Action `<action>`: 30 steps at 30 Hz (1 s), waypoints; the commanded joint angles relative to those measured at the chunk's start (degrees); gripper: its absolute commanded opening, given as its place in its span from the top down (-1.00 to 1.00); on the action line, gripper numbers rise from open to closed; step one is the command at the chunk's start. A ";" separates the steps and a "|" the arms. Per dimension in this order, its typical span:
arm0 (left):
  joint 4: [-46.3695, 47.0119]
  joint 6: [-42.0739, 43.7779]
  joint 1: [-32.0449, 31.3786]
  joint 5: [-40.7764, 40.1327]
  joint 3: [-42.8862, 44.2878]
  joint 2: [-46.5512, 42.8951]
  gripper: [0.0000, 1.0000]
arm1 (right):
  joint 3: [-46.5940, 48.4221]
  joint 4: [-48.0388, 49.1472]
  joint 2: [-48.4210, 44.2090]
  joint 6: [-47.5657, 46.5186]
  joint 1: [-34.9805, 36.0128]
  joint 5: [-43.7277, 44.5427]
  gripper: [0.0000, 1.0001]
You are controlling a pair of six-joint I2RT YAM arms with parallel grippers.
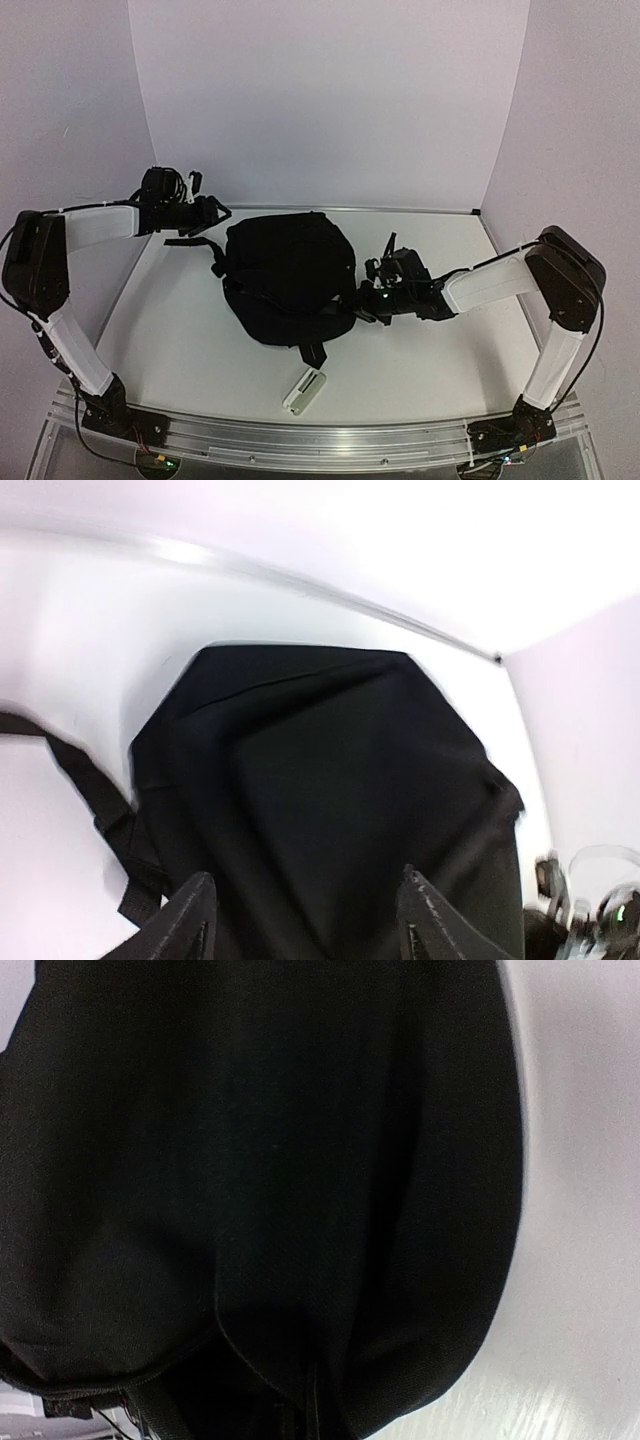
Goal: Pack the student bag
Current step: Adjust the student bag at the center of the board.
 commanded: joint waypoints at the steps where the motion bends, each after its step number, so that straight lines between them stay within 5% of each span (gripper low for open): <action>1: -9.71 13.09 -9.69 -6.09 4.47 -9.08 -0.30 | -3.93 4.19 -1.41 8.35 -0.15 5.39 1.00; 11: -11.87 13.36 -29.75 -7.67 11.27 -5.91 -0.27 | -8.22 6.80 -4.83 10.17 -0.13 8.49 0.78; 14: -12.71 14.41 -33.85 -11.07 14.00 -0.80 -0.10 | -10.03 6.80 -8.79 8.75 -0.16 10.55 0.56; 22: -11.53 10.57 -38.14 -12.54 18.87 10.10 0.09 | -12.35 6.71 -16.80 2.87 -0.79 14.42 0.23; 30: -8.53 6.18 -38.15 -11.09 20.86 16.20 0.26 | -8.13 6.38 -13.58 -2.29 -2.09 14.82 0.08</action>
